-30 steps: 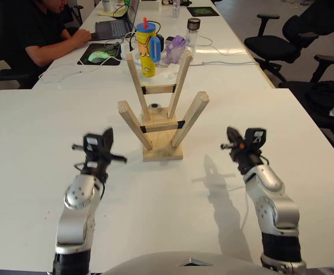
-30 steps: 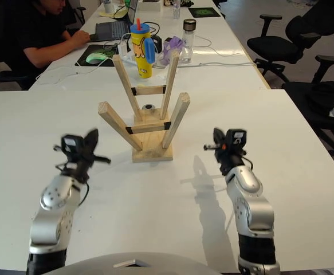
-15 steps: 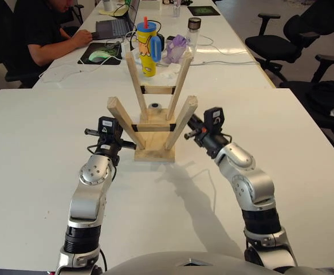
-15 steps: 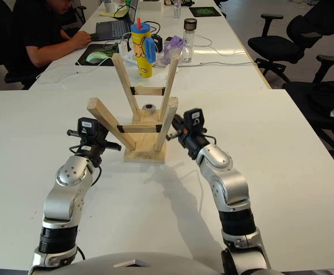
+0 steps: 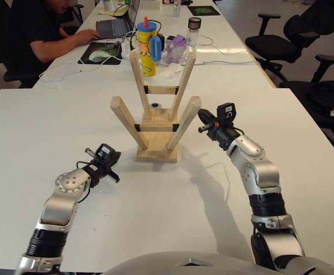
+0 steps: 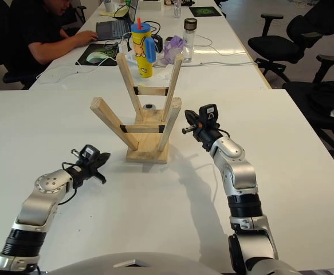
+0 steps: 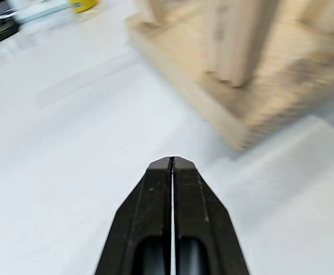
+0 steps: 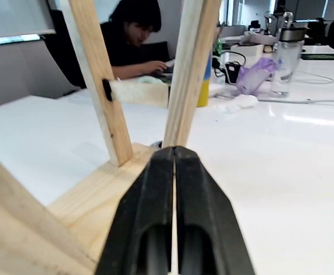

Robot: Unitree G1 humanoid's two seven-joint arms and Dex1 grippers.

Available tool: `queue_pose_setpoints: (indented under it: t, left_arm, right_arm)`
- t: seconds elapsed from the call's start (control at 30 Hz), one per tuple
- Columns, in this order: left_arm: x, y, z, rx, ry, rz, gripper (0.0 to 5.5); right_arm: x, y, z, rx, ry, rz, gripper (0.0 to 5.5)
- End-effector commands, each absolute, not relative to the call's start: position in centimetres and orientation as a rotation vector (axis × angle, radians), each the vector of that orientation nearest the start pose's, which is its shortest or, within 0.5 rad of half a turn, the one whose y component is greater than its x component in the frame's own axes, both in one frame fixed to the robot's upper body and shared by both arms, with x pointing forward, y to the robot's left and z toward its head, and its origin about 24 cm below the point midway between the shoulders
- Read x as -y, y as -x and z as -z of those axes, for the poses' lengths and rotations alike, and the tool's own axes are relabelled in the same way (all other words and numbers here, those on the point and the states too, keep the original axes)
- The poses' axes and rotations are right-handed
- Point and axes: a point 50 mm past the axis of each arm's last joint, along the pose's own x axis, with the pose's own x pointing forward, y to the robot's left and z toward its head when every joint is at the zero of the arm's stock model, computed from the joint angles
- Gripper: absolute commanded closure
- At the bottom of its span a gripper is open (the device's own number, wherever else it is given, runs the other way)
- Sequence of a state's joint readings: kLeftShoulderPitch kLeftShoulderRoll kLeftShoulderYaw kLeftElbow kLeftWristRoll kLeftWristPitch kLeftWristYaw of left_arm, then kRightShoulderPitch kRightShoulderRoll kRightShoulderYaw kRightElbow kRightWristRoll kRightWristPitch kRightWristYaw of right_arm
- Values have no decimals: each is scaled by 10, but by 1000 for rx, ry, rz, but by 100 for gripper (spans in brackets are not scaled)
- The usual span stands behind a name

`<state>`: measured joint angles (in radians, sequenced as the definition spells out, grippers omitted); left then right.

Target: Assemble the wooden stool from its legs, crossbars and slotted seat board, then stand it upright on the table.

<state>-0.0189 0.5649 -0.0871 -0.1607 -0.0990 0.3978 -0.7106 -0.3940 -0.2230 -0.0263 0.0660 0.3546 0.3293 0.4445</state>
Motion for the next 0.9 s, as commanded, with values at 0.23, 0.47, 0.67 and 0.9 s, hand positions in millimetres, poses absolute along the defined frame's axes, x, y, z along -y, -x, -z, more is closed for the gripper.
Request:
queue_pose_setpoints:
  t: [0.23, 0.47, 0.67, 0.9]
  left_arm:
    - [-201, -245, -43, -597, -504, 991, 548]
    - [-203, -262, -27, -602, -582, 896, 548]
    - [-196, -266, -16, -593, -612, 876, 548]
    - [-187, -276, -15, -525, -647, 682, 548]
  right_arm:
    - [97, -302, -138, 156, -187, -1208, 550]
    - [65, -281, -127, 98, -205, -1314, 550]
    - [33, -287, -110, 45, -204, -1088, 550]
    - [40, -257, -113, -90, -419, -838, 550]
